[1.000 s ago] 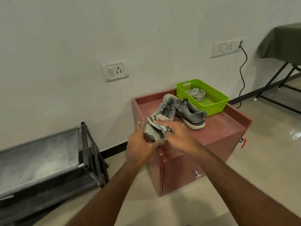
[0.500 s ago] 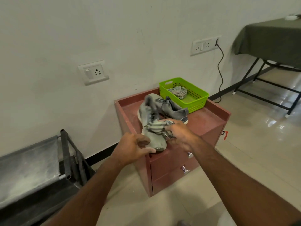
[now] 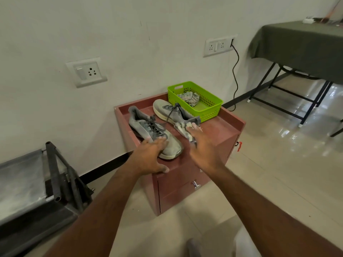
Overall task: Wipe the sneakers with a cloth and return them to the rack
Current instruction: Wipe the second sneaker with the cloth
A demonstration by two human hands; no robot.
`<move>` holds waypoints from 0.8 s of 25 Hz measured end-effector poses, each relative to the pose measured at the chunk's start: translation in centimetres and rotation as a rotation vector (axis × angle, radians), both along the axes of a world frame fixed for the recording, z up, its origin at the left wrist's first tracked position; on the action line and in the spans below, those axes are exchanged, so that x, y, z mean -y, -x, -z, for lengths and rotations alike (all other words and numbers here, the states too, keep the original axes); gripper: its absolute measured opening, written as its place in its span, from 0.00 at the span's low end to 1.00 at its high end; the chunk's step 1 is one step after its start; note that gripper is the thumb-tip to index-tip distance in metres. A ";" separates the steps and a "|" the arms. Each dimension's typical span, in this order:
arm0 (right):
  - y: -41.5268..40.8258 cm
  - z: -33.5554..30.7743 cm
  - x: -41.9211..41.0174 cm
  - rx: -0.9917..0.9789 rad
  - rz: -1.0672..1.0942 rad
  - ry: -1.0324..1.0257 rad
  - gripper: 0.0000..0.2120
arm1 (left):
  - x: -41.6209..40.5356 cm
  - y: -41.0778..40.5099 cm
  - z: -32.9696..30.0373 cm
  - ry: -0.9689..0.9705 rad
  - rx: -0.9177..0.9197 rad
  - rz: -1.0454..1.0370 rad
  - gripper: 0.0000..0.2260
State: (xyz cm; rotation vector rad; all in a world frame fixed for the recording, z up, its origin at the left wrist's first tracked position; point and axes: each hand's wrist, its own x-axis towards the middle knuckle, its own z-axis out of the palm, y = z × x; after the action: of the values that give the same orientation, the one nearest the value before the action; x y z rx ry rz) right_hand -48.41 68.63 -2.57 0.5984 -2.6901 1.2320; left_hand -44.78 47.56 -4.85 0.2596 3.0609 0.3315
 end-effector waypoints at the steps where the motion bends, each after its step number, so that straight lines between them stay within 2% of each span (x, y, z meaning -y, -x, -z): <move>1: 0.0 0.8 0.7 -0.054 -0.037 -0.048 0.26 | 0.1 0.0 0.0 0.103 -0.033 -0.035 0.50; 4: -0.9 3.6 3.0 -0.112 -0.267 -0.306 0.28 | 0.4 0.1 0.5 0.242 0.033 -0.117 0.51; 8: -0.3 3.1 2.5 -0.112 -0.575 -0.559 0.27 | -0.1 0.3 0.2 0.213 0.103 -0.117 0.43; 10: 0.9 1.9 0.3 -0.132 -0.570 -0.658 0.25 | -0.3 0.2 -0.3 0.191 0.131 -0.124 0.43; 11: 1.5 1.5 -1.0 -0.116 -0.463 -0.686 0.23 | -0.4 0.2 -0.4 0.183 0.140 -0.127 0.43; 13: 2.2 0.7 -3.2 -0.058 -0.158 -0.569 0.21 | -0.4 0.1 -0.5 0.170 0.142 -0.133 0.44; 15: 2.1 0.7 -3.8 -0.066 0.060 -0.263 0.23 | -0.2 0.2 -0.4 0.170 0.142 -0.134 0.44; 17: 1.6 0.8 -2.7 -0.088 0.060 -0.126 0.27 | -0.3 0.3 -0.2 0.170 0.149 -0.142 0.43; 20: -0.3 1.4 0.3 -0.052 -0.217 -0.234 0.29 | -0.7 0.6 -0.1 0.181 0.136 -0.149 0.37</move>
State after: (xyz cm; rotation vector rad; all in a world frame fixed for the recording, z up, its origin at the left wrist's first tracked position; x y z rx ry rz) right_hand -48.10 68.29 -4.00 0.9616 -2.8048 0.9324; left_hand -45.34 48.26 -4.72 0.0008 2.9554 0.0728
